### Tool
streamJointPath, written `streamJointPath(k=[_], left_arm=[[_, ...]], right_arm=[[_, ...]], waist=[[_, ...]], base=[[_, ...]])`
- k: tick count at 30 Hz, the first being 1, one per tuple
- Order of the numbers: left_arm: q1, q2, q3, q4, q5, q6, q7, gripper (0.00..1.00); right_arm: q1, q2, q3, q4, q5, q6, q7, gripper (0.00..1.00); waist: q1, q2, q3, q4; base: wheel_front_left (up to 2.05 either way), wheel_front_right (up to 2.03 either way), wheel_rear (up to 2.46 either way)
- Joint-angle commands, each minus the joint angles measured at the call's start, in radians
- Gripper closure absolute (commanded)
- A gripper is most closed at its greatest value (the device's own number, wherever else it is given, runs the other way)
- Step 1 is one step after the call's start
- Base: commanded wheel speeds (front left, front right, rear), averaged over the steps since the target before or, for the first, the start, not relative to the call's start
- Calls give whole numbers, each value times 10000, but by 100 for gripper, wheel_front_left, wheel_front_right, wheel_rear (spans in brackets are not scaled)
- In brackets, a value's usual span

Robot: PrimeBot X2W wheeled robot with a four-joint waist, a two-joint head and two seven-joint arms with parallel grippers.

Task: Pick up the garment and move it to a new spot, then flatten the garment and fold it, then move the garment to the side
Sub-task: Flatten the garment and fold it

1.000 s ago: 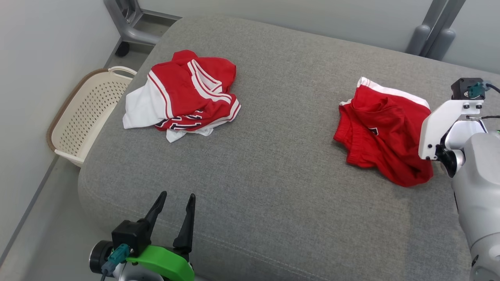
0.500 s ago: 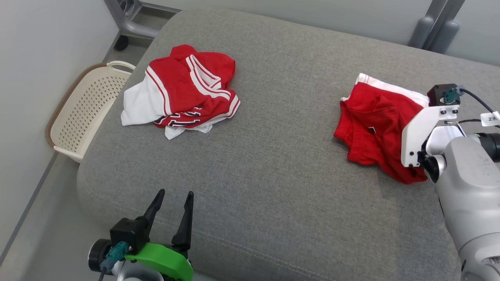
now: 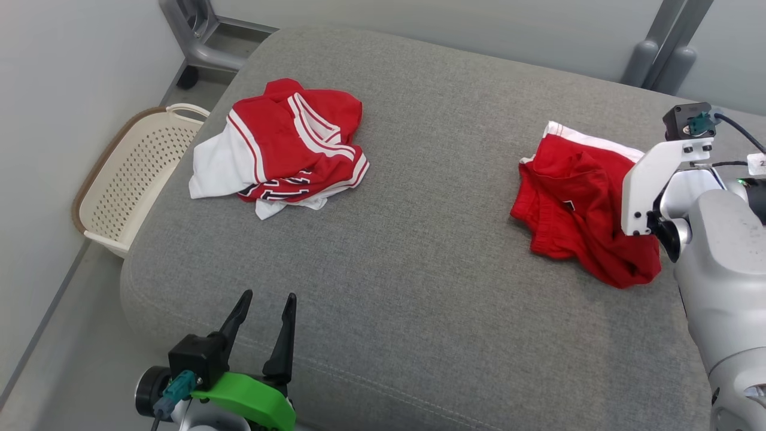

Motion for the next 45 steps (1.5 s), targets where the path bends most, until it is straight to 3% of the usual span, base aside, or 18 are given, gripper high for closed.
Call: streamJointPath(k=[1, 11, 20, 36, 41, 45], left_arm=[[62, 48, -17, -4, -52, 33, -39, 0], [-13, 42, -85, -90, -71, 80, -55, 0], [1, 73, -63, 4, -145, 113, -104, 0], [-38, 117, -174, 81, -234, 162, -112, 0], [106, 181, -167, 93, -283, 217, -87, 0], [183, 222, -189, 20, -283, 268, -73, 0]], right_arm=[[0, -1, 22, -11, 4, -11, 40, 100], [81, 38, 222, 265, 168, -11, 240, 100], [254, 430, 1056, 360, 623, -11, 333, 100], [906, 1284, 4056, -238, 2875, -11, 844, 100], [756, 1158, 4680, -939, 3626, -12, 831, 100], [528, 765, 4526, -1327, 3715, -12, 615, 100]], waist=[[0, -1, -3, 36], [0, -1, 267, 407], [0, -1, 189, 325], [0, -1, -97, 297], [0, -1, -296, 281], [0, -1, -446, 220]], base=[[0, 0, 0], [0, 0, 0], [0, 0, 0], [0, 0, 0], [0, 0, 0], [0, 0, 0]])
